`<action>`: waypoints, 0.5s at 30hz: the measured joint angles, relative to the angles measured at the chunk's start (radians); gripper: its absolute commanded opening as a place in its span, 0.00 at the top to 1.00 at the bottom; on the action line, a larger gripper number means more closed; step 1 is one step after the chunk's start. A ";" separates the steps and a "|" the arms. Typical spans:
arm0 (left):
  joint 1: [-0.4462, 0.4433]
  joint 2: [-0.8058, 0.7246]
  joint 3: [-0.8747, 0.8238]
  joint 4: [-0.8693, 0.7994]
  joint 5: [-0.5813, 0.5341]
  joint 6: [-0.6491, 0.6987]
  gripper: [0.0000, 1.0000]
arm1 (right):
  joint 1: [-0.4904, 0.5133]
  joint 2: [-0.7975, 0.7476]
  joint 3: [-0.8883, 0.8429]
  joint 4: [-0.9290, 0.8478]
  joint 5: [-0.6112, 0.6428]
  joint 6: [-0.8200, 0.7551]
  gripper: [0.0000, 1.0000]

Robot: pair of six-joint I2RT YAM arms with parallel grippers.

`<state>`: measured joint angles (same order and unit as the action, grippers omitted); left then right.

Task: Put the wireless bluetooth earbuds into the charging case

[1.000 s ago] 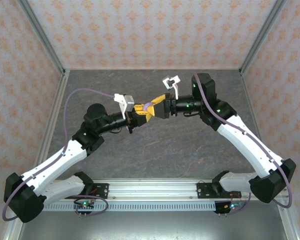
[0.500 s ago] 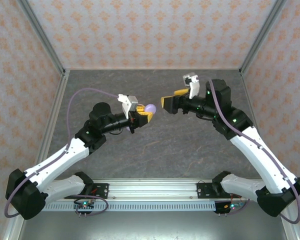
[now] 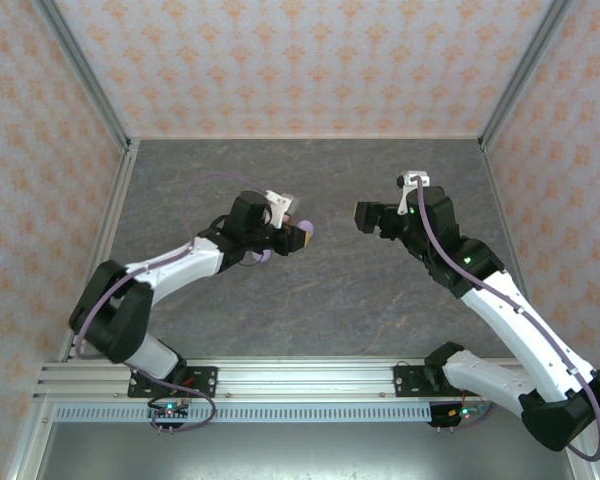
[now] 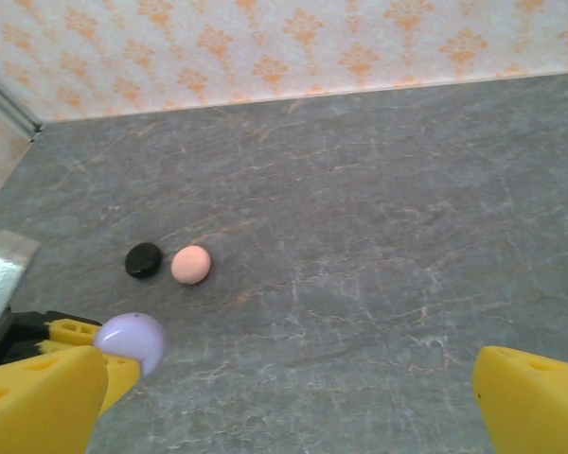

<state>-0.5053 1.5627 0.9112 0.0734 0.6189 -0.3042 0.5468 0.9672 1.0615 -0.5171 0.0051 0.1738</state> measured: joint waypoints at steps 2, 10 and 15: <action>0.010 0.059 0.011 -0.013 -0.001 -0.045 1.00 | 0.000 -0.003 -0.004 0.000 0.015 0.003 0.01; 0.017 0.201 0.045 -0.055 -0.007 -0.160 0.91 | 0.000 -0.004 -0.008 0.000 0.049 0.003 0.01; 0.018 0.214 0.059 -0.067 -0.011 -0.179 0.82 | 0.000 -0.003 -0.015 0.000 0.052 0.003 0.01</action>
<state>-0.4877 1.7763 0.9699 0.0067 0.6083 -0.4831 0.5468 0.9638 1.0466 -0.5167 0.0570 0.1764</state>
